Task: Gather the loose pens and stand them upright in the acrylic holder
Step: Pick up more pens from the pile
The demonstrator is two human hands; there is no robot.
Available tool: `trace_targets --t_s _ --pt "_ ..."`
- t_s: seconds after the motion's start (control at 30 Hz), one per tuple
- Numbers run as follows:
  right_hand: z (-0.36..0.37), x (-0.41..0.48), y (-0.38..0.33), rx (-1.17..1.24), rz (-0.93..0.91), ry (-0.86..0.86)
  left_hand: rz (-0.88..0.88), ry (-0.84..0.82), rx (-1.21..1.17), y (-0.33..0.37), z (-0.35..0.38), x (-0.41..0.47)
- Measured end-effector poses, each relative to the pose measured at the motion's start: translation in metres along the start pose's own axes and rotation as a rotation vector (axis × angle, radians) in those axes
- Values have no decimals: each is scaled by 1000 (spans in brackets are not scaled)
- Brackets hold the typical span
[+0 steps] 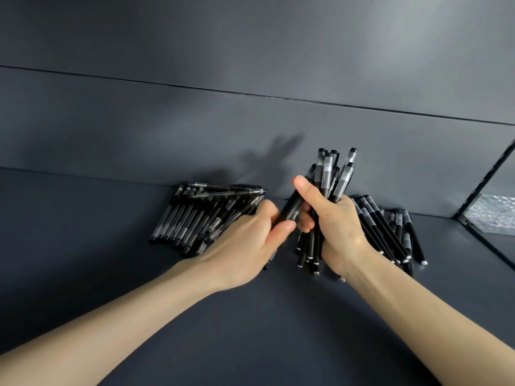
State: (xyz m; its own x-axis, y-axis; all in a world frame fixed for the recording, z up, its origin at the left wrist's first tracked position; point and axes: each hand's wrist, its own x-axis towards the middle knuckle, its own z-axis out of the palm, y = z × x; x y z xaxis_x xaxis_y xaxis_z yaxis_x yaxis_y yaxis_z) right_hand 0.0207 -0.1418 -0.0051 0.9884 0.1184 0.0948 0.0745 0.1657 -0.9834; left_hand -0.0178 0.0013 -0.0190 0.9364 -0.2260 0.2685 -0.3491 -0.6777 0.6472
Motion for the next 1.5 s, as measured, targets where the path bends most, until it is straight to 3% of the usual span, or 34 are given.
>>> trace_targets --t_s 0.13,0.27,0.33,0.53,0.7,0.87,1.03,1.2,1.37,1.5 --pt "-2 -1 -3 8 41 10 103 -12 -80 2 3 -5" --pt "0 -5 -3 86 14 -44 97 272 -171 -3 -4 -1" --pt "3 -9 -4 82 -36 -129 74 327 -262 -2 -9 1" --pt "9 -25 -3 -109 -182 -334 73 186 -564 17 -24 5" --pt "11 -36 6 -253 -160 -390 45 -18 -614 38 -28 4" --pt "8 -35 1 -266 -223 -448 201 29 -525 50 -27 12" --pt "3 -33 6 -288 -141 -517 268 36 -477 45 -27 14" --pt "4 -34 11 -388 -67 -553 118 42 -680 31 -24 16" --pt "6 -36 -1 -234 -21 -483 1 228 -897 34 -24 24" --pt "-12 -47 -13 -191 2 -475 -32 257 -990 55 -11 29"
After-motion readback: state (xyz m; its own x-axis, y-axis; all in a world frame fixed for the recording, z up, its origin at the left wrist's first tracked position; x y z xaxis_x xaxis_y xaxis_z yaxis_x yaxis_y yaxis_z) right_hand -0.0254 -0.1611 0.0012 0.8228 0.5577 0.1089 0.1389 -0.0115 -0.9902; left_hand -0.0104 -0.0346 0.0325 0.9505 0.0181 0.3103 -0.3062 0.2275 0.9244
